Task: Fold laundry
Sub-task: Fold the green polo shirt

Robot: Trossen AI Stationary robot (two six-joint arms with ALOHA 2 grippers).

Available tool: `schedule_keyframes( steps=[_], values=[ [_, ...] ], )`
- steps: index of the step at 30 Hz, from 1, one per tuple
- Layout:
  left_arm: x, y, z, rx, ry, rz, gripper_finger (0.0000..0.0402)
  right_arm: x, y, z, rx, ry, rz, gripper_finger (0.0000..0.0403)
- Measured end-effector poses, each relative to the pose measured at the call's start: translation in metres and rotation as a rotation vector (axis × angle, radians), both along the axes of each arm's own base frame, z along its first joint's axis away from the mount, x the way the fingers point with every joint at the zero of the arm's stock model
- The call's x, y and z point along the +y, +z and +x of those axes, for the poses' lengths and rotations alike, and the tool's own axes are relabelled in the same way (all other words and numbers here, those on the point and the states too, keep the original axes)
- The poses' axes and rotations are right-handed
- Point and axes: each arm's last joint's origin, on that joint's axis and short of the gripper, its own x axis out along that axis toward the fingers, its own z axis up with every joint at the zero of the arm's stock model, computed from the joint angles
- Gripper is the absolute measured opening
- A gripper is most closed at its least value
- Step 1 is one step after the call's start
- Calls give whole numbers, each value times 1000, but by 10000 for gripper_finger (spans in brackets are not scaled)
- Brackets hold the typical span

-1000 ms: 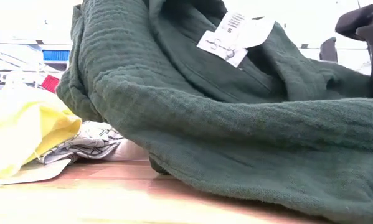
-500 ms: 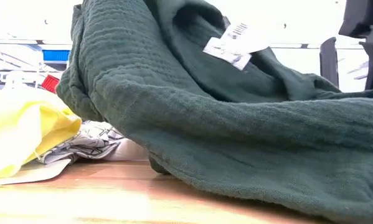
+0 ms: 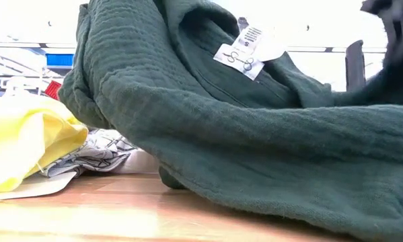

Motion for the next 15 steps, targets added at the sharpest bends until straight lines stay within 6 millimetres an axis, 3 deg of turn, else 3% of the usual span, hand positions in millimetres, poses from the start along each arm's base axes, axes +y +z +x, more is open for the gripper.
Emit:
schedule_keyframes(
  steps=[9, 12, 15],
  values=[
    [-10, 11, 15, -153, -232, -42, 12, -8, 143, -8, -257, 62, 108, 0],
    [-12, 29, 17, -284, -316, -40, 12, -19, 190, -20, -410, 105, 150, 0],
    [-8, 65, 10, -481, -393, -31, 12, -36, 232, -34, -566, 141, 142, 0]
  ],
)
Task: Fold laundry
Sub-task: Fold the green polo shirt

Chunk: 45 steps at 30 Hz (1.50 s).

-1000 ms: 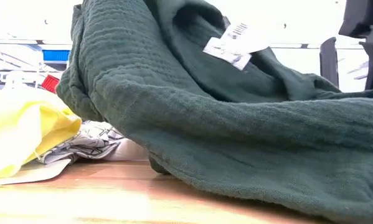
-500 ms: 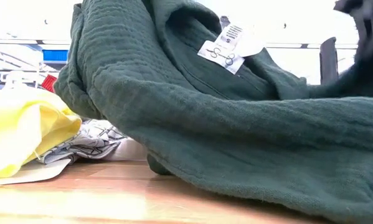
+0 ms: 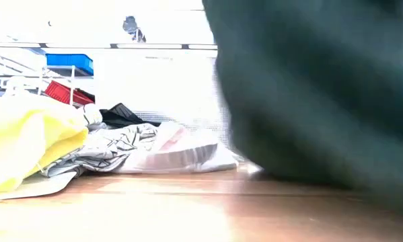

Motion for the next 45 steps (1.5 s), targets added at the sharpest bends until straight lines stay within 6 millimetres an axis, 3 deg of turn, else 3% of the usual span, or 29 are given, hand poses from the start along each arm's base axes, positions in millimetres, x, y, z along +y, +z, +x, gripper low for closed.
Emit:
schedule_keyframes(
  steps=[3, 6, 10, 15, 20, 25, 30, 34, 39, 45],
  values=[
    [12, 42, -14, -235, -24, -28, 12, -22, 41, -18, -152, 8, -46, 0],
    [31, 79, -28, -469, 59, -56, 12, -43, 77, -33, -288, 2, -117, 0],
    [66, 112, -42, -691, 201, -78, 12, -67, 122, -50, -440, -21, -243, 0],
    [111, 130, -44, -820, 270, -159, 12, -87, 166, -65, -556, -8, -433, 0],
    [147, 136, -42, -868, 199, -263, 12, -106, 189, -81, -594, -39, -567, 0],
    [165, 135, -42, -817, 52, -383, 12, -118, 180, -94, -601, -47, -465, 0],
    [159, 131, -42, -751, -69, -405, 12, -114, 154, -98, -573, 71, -258, 0],
    [147, 117, -42, -568, -190, -454, 12, -103, 133, -95, -484, 243, 13, 0],
    [121, 81, -40, -235, -258, -465, 12, -74, 103, -83, -218, 318, 233, 0],
    [76, 51, -35, -43, -357, -494, 12, -10, 79, -61, 14, 525, 450, 0]
  ],
)
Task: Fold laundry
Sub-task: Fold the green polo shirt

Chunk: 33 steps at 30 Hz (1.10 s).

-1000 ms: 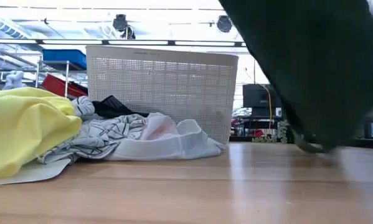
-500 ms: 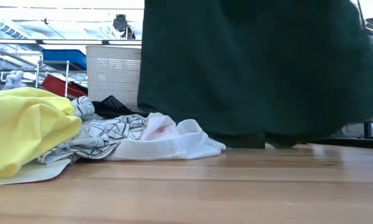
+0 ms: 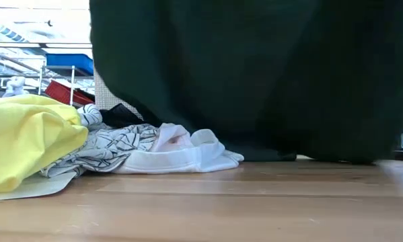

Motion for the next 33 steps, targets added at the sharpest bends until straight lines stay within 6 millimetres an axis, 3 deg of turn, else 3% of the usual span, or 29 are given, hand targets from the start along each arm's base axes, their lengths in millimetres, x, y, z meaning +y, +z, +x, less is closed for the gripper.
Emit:
schedule_keyframes(
  steps=[6, 10, 14, 17, 23, 28, 33],
  values=[
    [-56, -37, -2, 162, -98, -10, 12, 75, -39, 5, 250, 26, 66, 0],
    [-91, -55, -7, 167, -142, -4, 12, 118, -59, -2, 323, 17, 95, 0],
    [-106, -64, -9, 121, -130, 36, 12, 137, -73, -6, 321, -7, 44, 0],
    [-103, -66, -9, 87, -8, 124, 12, 126, -78, -5, 318, -98, -54, 0],
    [-68, -91, 3, 199, 304, 376, 12, 102, -86, 12, 254, -169, -152, 0],
    [-38, -116, 21, 290, 344, 406, 12, 59, -116, 17, 336, -331, -203, 0],
    [4, -137, 36, 378, 399, 410, 12, 1, -152, 4, 484, -562, -119, 0]
  ],
)
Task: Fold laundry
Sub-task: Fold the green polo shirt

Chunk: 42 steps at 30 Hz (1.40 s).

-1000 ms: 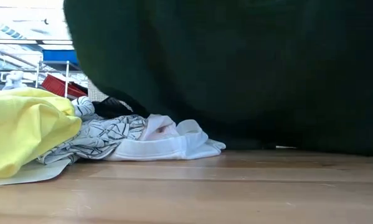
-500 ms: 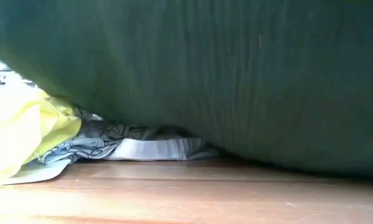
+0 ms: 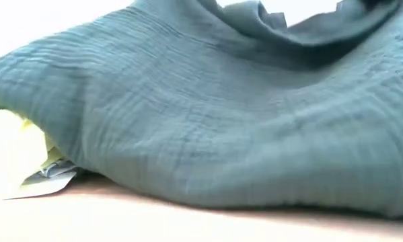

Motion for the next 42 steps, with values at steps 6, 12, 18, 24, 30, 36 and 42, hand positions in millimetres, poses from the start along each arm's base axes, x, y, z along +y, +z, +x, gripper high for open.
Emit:
schedule_keyframes(
  steps=[6, 12, 18, 24, 30, 36, 42],
  values=[
    [52, -28, 11, 66, 85, -72, 12, -51, -53, -26, 123, -239, 185, 0],
    [81, -58, 14, 104, 161, -91, 15, -72, -100, -28, 42, -322, 342, 0],
    [89, -67, 12, 120, 173, 4, 63, -82, -119, -20, -18, -350, 363, 22],
    [92, -47, 9, 114, 245, 77, 145, -88, -120, -18, -9, -380, 340, 91],
    [48, -17, 23, -127, 40, -142, 169, -87, -123, -16, 16, -407, 328, 161],
    [-30, -47, 71, -370, -129, -96, 166, -81, -131, -10, 71, -468, 300, 201],
    [-71, -105, 120, -577, -170, -54, 166, -73, -145, 1, 156, -573, 255, 203]
  ],
)
